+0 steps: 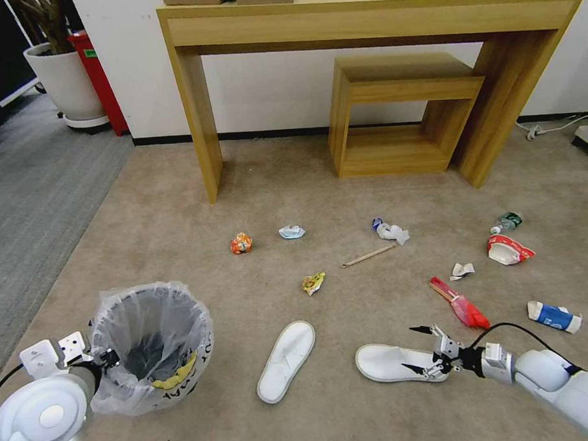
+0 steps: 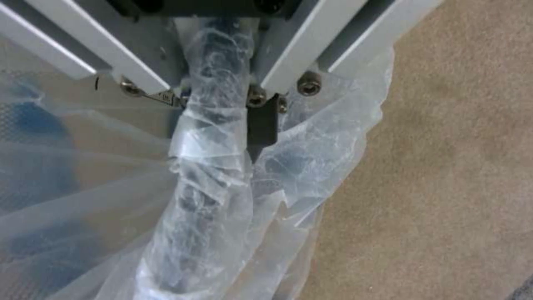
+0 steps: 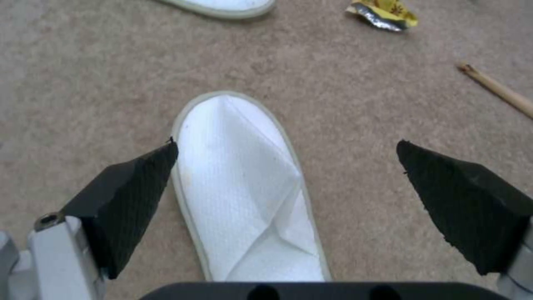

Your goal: Pick up the trash bin and place the garbage on the floor into it.

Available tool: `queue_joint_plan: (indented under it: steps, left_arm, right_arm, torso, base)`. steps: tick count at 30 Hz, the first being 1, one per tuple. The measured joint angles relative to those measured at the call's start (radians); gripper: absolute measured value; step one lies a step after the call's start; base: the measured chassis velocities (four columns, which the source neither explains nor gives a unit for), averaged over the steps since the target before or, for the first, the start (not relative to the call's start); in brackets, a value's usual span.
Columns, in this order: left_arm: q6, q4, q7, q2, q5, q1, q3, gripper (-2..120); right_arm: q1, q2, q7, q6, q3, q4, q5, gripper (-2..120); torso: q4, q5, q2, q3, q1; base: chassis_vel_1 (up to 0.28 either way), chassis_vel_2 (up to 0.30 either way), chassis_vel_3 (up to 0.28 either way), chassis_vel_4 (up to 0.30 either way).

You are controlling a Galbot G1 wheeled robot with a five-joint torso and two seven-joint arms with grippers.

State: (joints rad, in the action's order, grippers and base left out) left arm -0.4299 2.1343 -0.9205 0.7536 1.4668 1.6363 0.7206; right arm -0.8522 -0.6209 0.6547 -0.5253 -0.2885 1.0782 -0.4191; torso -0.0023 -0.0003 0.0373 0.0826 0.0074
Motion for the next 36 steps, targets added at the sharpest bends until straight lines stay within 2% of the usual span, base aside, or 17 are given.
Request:
queue_joint_plan:
  steps: [19, 26, 36]
  left_arm:
    - [0.001, -0.013, 0.001, 0.006, -0.009, -0.006, -0.005, 0]
    - [0.001, -0.018, 0.001, 0.006, -0.012, -0.011, -0.014, 0]
    - [0.001, -0.028, 0.001, 0.001, -0.013, -0.012, -0.018, 0]
  right_arm:
    - [0.071, -0.077, 0.016, -0.022, -0.061, -0.094, -0.007, 100]
    - [0.040, -0.131, 0.017, -0.038, -0.046, -0.134, -0.001, 100]
    - [-0.025, -0.160, 0.006, -0.043, -0.002, -0.154, 0.008, 100]
  torso:
    - [0.0000, 0.0002, 0.000, 0.000, 0.000]
    - [0.0000, 0.0004, 0.000, 0.000, 0.000]
    - [0.0000, 0.0003, 0.000, 0.000, 0.000]
  base:
    - [0.000, 0.000, 0.000, 0.000]
    - [0.000, 0.000, 0.000, 0.000]
    - [0.000, 0.000, 0.000, 0.000]
